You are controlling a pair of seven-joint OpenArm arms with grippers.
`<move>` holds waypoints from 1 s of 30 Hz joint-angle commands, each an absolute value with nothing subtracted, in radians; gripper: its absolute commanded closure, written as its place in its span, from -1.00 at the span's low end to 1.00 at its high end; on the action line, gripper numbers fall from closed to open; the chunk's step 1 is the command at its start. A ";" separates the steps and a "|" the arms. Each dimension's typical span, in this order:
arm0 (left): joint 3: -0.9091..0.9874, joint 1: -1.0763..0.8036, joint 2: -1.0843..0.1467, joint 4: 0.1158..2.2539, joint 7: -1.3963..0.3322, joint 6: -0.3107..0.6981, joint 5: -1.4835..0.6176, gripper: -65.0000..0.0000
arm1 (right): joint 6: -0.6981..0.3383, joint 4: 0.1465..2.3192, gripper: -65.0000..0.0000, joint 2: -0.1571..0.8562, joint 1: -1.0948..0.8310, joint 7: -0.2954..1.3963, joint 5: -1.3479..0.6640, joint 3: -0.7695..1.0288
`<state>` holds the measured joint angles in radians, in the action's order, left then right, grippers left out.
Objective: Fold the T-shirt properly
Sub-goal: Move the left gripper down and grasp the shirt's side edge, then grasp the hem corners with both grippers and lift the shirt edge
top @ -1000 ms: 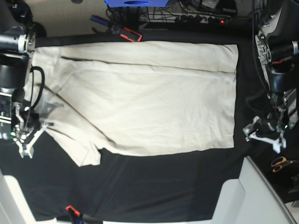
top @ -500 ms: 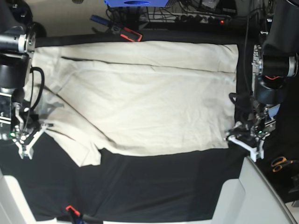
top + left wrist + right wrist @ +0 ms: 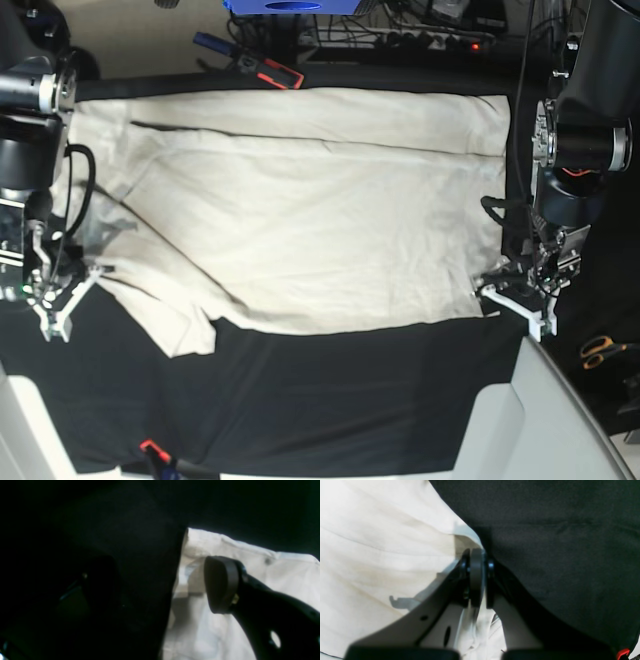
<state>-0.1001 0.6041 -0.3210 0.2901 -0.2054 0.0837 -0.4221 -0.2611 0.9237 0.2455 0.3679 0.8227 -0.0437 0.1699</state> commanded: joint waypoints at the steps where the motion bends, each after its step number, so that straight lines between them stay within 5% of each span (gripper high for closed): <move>1: -0.101 0.636 -0.321 0.298 -0.191 0.099 -0.426 -0.67 | -0.260 0.943 1.00 0.259 0.398 0.808 -0.045 0.174; 21: -0.104 0.621 -0.298 0.297 -0.191 0.102 -0.426 -0.62 | -0.260 0.943 1.00 0.262 0.398 0.805 -0.045 0.174; 30: -0.104 0.613 -0.302 0.300 -0.191 0.102 -0.426 0.37 | -0.260 0.943 1.00 0.260 0.398 0.803 -0.045 0.174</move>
<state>-0.1020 0.5949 -0.2966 0.2924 -0.1764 0.0875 -0.4191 -0.2611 0.9237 0.2459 0.3679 0.8181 -0.0441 0.1699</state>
